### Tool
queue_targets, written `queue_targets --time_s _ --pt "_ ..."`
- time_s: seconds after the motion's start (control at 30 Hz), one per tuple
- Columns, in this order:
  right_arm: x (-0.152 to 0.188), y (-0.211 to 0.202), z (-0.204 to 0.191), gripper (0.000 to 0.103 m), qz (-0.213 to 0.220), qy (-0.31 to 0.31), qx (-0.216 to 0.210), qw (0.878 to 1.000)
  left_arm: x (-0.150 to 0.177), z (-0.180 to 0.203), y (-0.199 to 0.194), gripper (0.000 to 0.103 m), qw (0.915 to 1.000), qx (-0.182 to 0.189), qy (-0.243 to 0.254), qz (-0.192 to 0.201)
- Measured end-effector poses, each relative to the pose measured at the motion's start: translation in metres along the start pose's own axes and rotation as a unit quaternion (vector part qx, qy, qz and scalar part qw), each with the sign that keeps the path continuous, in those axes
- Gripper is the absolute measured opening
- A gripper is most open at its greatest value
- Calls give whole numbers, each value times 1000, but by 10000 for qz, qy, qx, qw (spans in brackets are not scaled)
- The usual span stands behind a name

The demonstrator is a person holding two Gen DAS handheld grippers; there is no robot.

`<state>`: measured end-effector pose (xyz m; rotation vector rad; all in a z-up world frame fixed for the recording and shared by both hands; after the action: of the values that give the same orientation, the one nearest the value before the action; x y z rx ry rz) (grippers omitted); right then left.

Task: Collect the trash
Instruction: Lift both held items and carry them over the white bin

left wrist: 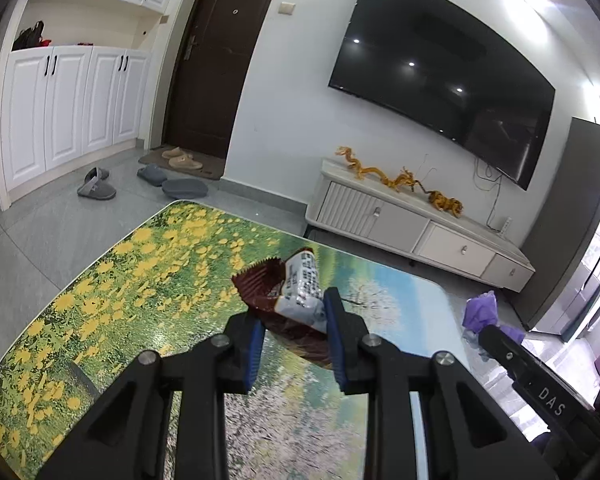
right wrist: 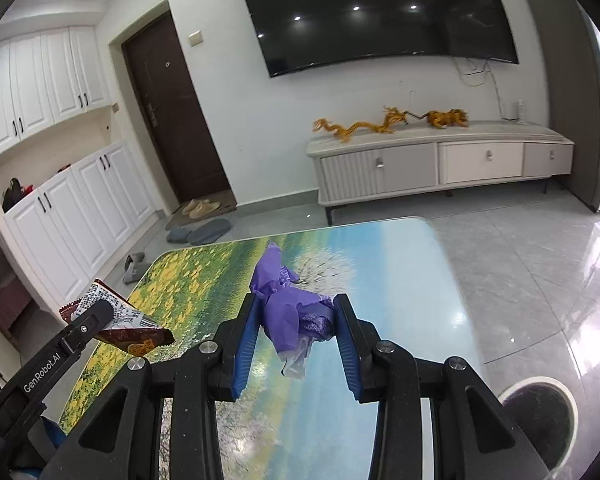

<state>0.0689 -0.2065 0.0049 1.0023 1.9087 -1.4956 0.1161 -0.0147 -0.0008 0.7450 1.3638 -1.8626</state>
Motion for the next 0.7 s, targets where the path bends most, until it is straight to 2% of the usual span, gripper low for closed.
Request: queue_targets --time_s 0.33,0.7 --pt "3 -54 22 35 343 133 182 9992 1 33 -46 27 9994 75 231 244" --pt "12 -90 48 35 563 195 318 9977 11 72 -73 27 9978 90 567 329"
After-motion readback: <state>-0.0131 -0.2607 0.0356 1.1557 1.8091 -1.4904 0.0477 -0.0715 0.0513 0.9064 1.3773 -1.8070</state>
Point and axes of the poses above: each gripper's, at about its wrist camera, not at the fingertips, and y roughly the way its jaws point, z to its right, x to its underside, the point moved 10 cm from there along y, roughly the way its jaws point, and after that the axes turned 5 degrees about -z, right-handed, at the moved point
